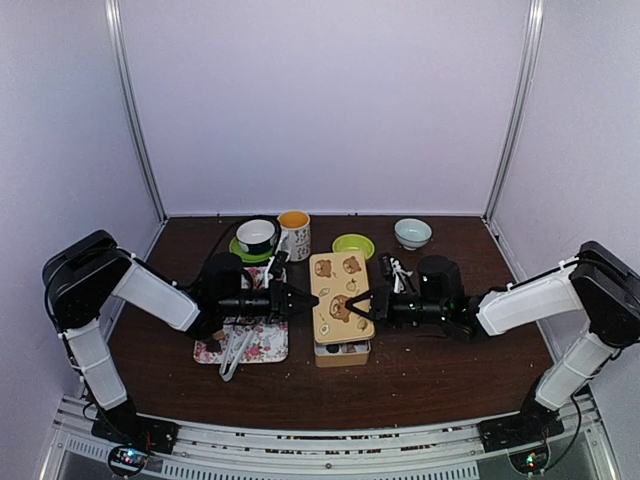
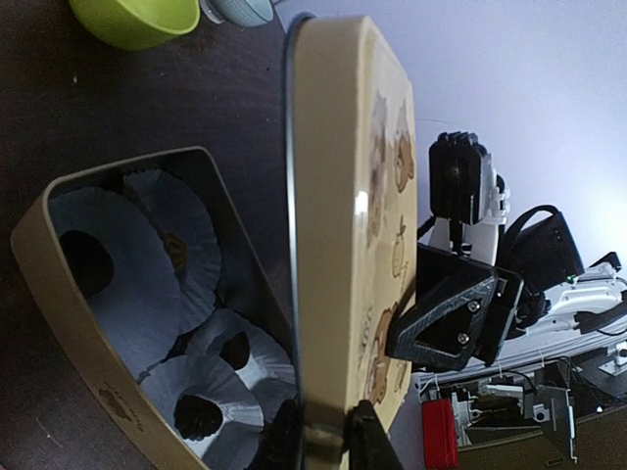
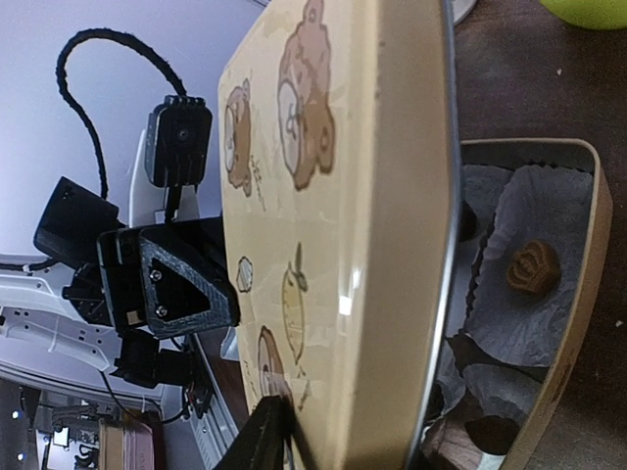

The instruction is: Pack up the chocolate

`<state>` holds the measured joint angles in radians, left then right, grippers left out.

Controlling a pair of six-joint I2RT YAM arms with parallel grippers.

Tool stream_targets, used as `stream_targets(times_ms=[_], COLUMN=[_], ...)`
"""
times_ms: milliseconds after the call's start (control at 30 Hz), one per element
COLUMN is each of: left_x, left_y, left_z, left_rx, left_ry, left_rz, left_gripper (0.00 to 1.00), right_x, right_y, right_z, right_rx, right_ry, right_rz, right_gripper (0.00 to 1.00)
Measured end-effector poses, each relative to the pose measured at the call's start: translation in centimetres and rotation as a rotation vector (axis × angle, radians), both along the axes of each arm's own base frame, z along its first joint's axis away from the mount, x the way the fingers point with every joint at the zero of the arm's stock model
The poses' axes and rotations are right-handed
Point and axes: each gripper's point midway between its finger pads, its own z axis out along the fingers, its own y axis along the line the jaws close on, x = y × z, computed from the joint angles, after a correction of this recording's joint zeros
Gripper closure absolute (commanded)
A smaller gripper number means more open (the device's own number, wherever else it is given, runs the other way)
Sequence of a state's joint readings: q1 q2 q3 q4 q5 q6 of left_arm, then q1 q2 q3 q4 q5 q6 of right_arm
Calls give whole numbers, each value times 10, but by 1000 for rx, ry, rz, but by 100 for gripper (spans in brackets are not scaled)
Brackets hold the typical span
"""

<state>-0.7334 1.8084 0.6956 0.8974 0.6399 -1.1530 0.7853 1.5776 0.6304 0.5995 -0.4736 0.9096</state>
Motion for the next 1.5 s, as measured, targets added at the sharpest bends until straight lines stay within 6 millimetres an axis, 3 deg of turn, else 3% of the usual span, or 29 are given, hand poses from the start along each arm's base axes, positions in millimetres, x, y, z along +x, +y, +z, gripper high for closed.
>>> stream_targets(times_ms=[200,567,1000,1167,1500], left_x=[-5,-9,-4,-1,4], left_y=[-2,-4,-6,-4,-1], left_z=[-25,-36,-38,-44,-49], left_rx=[63,91,123,151,176], left_ry=[25,25,13,27,35], left_rz=[-7,-17,-10,12,44], left_gripper=[96,97,99,99,90], right_x=[-2,-4,8,8,16], right_y=[-3,-13,-22,-30,-26], right_z=[-28,-51,-46,-58,-58], right_rx=[-59,-175,-286,-361,-419], right_ry=[27,17,-48,-27,-37], right_rz=[5,-1,-31,-39,-28], right_gripper=[67,55,45,36,37])
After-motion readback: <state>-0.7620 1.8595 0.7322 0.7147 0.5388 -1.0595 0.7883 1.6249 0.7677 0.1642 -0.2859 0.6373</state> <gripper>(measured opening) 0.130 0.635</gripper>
